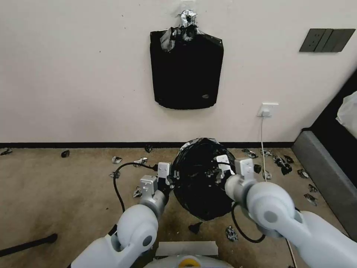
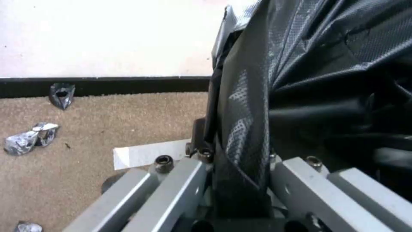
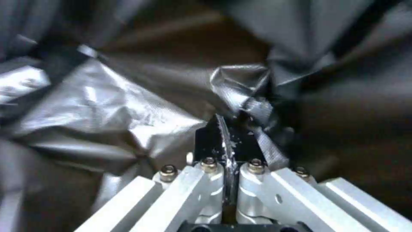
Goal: Place a trash bag onto the trash bin.
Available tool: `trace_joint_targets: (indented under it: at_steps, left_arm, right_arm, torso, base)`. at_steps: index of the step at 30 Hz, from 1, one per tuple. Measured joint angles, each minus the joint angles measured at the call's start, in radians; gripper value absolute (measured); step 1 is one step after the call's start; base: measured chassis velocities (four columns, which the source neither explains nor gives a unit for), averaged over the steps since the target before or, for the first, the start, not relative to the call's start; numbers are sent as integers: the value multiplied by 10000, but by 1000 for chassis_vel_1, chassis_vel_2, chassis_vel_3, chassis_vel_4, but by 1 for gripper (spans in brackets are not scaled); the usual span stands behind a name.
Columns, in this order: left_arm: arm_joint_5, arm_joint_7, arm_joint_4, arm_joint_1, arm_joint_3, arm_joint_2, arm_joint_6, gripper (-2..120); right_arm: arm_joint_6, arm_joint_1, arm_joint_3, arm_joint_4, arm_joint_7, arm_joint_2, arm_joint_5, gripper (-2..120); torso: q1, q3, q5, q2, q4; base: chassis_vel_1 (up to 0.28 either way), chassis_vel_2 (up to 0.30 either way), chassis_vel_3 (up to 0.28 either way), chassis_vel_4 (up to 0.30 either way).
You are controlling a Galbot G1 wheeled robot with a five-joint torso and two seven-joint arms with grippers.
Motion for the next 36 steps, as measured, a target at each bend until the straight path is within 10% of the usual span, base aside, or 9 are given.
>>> trace_joint_targets:
  at_steps: [36]
  left_arm:
    - [112,322,-464,651,-342,22,65,3]
  right_arm:
    - [-770,964,-1592,-2493,1509,1693,-651,0]
  torso:
    - [0,0,2,0,0]
  base:
    - [0,0,0,0]
